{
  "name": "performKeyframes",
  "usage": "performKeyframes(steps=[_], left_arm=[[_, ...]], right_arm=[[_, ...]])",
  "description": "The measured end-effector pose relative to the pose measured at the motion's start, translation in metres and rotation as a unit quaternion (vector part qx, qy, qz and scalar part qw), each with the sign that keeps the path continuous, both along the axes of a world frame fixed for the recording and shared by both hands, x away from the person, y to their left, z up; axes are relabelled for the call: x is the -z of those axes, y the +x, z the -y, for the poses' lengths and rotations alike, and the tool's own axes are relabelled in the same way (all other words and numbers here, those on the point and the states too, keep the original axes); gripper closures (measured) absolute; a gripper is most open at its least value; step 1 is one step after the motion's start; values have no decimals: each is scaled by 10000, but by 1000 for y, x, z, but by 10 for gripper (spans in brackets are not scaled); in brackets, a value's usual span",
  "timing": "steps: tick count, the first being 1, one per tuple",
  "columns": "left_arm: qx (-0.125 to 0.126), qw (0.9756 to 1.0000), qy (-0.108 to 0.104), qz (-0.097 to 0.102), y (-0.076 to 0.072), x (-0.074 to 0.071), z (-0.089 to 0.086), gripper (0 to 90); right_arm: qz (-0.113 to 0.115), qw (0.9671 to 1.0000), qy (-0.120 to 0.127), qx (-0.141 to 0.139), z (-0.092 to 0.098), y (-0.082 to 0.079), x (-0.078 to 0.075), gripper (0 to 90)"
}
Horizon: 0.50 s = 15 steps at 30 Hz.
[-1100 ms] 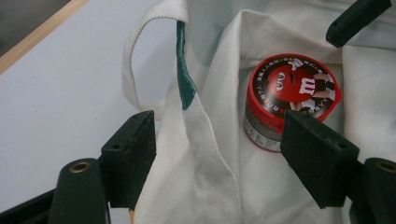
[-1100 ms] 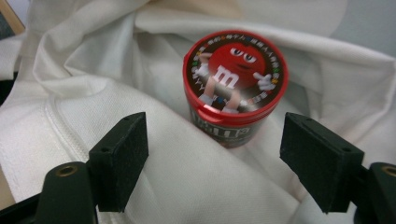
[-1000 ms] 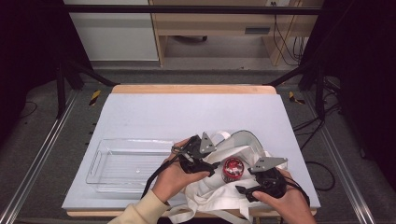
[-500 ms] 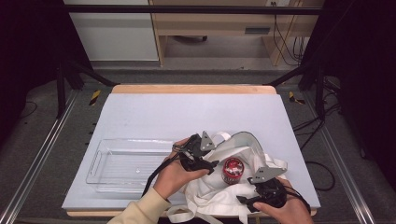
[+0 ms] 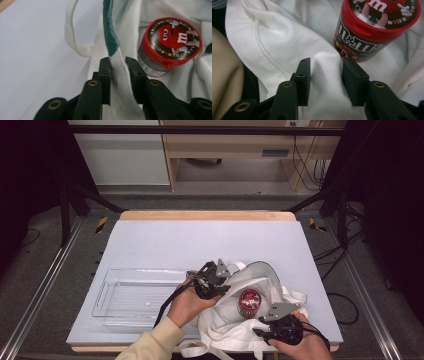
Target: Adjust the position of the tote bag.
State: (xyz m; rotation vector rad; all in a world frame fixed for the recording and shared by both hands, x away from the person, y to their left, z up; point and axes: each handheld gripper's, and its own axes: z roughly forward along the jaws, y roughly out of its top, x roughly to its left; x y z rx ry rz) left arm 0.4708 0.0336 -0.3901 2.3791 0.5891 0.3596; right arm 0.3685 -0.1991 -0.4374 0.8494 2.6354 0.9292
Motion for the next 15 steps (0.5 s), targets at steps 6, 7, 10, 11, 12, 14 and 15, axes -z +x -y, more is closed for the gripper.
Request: performKeyframes(steps=[6, 7, 10, 11, 12, 14, 15], left_arm=[[-48, 10000, -57, -43, 7, -4, -4, 859], [-49, 10000, -40, -64, 8, -4, -5, 865], [-76, 9999, -19, -90, 10, -6, -6, 869], [-87, 9999, 6, -101, 11, -7, -6, 870], [-115, 9999, 15, -106, 12, -8, -6, 871], [-154, 9998, 38, -108, 15, -9, -8, 872], [-171, 9998, 10, -121, 16, -10, -9, 872]], right_arm=[[32, 9999, -108, -43, -2, -2, 2, 733], [27, 9999, -132, -22, -2, -2, 2, 747], [52, 9999, -118, -7, -2, -2, 2, 791], [58, 9999, -125, 12, -2, -2, 1, 800], [65, 9999, -87, 49, -1, -2, 0, 808], [106, 9999, -72, 60, 0, -3, -3, 816], [124, 9999, -65, 64, 1, -4, -5, 819]])
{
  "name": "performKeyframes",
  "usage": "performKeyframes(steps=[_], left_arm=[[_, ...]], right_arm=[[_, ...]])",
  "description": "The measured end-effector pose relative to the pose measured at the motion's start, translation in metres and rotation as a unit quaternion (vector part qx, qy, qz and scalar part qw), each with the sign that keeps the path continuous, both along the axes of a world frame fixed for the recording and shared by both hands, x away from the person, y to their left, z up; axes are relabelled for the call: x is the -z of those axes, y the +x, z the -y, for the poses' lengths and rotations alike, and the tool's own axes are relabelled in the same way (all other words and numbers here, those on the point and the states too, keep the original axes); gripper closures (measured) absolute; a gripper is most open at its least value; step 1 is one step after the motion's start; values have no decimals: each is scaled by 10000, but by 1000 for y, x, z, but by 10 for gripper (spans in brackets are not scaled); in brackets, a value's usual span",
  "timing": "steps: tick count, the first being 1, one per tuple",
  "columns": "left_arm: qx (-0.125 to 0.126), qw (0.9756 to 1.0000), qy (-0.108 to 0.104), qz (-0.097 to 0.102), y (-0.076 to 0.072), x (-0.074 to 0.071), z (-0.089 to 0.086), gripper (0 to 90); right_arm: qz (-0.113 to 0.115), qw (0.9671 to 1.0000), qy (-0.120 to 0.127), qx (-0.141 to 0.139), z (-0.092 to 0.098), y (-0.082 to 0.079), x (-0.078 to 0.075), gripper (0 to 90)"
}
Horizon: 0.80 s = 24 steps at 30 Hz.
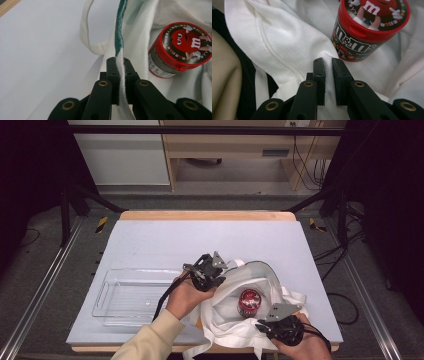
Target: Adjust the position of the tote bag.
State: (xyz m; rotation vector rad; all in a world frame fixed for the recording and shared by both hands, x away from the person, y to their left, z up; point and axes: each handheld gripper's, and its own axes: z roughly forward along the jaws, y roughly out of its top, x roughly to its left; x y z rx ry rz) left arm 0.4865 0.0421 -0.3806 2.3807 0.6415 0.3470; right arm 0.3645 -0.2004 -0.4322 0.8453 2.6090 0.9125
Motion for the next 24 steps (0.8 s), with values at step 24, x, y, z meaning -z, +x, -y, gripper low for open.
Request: performKeyframes(steps=[24], left_arm=[[-374, 9993, 35, -78, 23, 3, -11, 874]], right_arm=[[260, 9996, 126, -7, 13, -30, -5, 842]])
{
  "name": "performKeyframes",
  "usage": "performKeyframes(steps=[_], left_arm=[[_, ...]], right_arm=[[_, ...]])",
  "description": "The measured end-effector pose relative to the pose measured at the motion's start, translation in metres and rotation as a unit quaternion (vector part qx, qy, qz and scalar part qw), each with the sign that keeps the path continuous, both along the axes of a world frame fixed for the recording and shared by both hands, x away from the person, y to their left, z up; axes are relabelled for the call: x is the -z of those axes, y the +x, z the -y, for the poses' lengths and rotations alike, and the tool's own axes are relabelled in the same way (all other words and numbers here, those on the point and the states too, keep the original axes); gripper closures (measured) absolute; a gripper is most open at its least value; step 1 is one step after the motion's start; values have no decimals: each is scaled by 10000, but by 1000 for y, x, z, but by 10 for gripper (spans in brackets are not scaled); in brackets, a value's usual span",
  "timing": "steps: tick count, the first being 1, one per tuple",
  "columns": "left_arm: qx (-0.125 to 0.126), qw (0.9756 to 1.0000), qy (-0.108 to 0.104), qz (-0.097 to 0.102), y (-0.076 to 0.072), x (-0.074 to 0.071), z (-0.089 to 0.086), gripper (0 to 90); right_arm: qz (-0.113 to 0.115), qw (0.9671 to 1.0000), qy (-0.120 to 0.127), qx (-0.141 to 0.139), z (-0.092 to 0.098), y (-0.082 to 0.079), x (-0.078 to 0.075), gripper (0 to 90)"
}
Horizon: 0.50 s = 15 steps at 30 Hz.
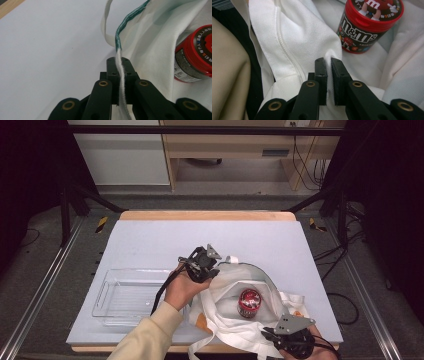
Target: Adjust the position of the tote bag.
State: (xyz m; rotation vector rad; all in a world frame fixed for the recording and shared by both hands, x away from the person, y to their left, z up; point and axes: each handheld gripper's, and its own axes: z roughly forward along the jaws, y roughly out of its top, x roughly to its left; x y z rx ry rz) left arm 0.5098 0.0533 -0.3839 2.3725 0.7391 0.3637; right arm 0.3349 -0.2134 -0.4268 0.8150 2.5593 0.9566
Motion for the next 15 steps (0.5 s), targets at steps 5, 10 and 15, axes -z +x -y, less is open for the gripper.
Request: performKeyframes(steps=[5, 10, 15], left_arm=[[-41, 10000, 6, -14, 3, 3, -1, 874], [-88, 10000, -21, -10, 5, 5, -1, 873], [-169, 9998, -87, -66, 9, 7, -3, 873]], right_arm=[[-15, 10000, -25, -27, -1, -4, 7, 847], [-43, 9999, -82, -45, -3, -7, 12, 848], [-57, 9999, -81, -49, -3, -8, 13, 849]])
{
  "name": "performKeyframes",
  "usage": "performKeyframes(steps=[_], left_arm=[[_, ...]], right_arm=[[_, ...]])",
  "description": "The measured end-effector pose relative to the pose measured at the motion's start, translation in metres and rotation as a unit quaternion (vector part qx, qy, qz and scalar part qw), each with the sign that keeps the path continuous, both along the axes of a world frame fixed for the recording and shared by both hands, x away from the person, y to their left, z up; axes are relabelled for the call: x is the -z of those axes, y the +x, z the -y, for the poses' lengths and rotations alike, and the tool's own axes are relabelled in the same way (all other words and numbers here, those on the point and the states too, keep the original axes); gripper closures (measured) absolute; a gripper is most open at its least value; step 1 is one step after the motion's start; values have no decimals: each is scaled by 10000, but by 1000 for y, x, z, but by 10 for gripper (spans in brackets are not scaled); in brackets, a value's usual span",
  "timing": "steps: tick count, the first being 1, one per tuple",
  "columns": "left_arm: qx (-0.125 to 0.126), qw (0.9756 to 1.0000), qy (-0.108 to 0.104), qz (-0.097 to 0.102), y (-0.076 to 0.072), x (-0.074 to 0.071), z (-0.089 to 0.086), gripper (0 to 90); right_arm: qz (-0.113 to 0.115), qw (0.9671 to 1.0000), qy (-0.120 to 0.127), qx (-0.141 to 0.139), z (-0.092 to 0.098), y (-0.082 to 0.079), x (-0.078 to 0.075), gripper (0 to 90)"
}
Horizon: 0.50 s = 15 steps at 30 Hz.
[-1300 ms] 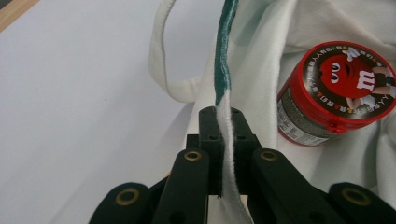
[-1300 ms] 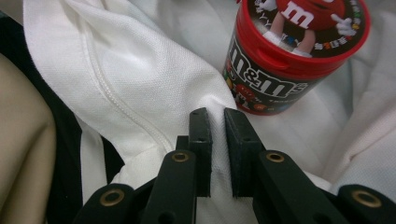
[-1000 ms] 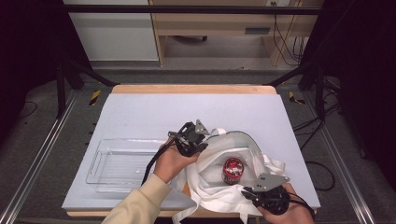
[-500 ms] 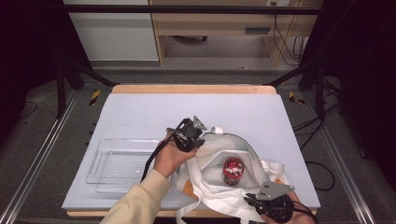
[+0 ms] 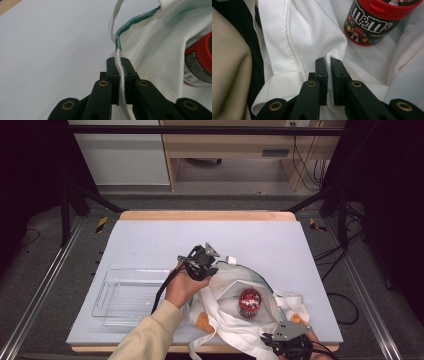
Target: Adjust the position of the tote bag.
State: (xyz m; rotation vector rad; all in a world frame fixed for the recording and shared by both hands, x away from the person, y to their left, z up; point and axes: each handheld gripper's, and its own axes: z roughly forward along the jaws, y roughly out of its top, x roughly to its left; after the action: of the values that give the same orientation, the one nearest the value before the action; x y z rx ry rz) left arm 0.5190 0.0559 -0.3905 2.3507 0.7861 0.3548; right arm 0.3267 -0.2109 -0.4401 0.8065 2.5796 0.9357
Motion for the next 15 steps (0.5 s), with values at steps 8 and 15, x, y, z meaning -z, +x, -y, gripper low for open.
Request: performKeyframes(steps=[8, 15], left_arm=[[5, 10000, 27, 16, 0, 2, 1, 873], [25, 10000, 93, -22, 1, 5, 2, 872]], right_arm=[[-16, 10000, -73, -36, -2, 0, 3, 849], [-61, 9999, -108, -24, -3, 1, 6, 849]])
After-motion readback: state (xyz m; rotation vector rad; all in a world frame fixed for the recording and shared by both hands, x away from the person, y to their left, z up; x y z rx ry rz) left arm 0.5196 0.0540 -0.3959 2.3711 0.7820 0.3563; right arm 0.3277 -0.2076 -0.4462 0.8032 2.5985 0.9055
